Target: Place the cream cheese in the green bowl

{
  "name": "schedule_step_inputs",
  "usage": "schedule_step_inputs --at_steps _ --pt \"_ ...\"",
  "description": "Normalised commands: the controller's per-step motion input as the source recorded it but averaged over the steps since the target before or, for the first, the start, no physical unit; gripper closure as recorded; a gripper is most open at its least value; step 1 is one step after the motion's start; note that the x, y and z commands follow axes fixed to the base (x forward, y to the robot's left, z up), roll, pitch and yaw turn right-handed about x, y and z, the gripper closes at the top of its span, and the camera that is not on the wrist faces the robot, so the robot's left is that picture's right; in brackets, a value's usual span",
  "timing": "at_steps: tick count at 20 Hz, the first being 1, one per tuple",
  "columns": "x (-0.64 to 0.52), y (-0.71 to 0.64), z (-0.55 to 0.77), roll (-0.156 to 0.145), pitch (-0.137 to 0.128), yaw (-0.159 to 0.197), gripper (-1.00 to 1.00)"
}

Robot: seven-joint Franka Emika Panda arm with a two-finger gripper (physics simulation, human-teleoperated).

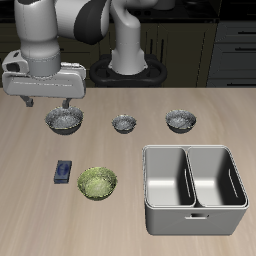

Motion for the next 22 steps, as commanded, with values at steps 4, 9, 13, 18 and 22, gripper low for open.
schedule_step_inputs --at_steps 4,9,13,18,22 --pt "-0.05 0.10 -0.32 0.005 0.019 0.036 -1.00" --pt "-0.04 0.02 -0.30 0.008 0.009 -0.042 -1.00" --pt "-0.03 0.01 -0.34 -0.026 -0.012 -0.007 -1.00" --pt "0.03 0.01 -0.24 -0.017 -0.014 -0.003 -1.00" --pt "0.10 -0.09 -0.30 -0.031 0.014 0.013 -1.00"
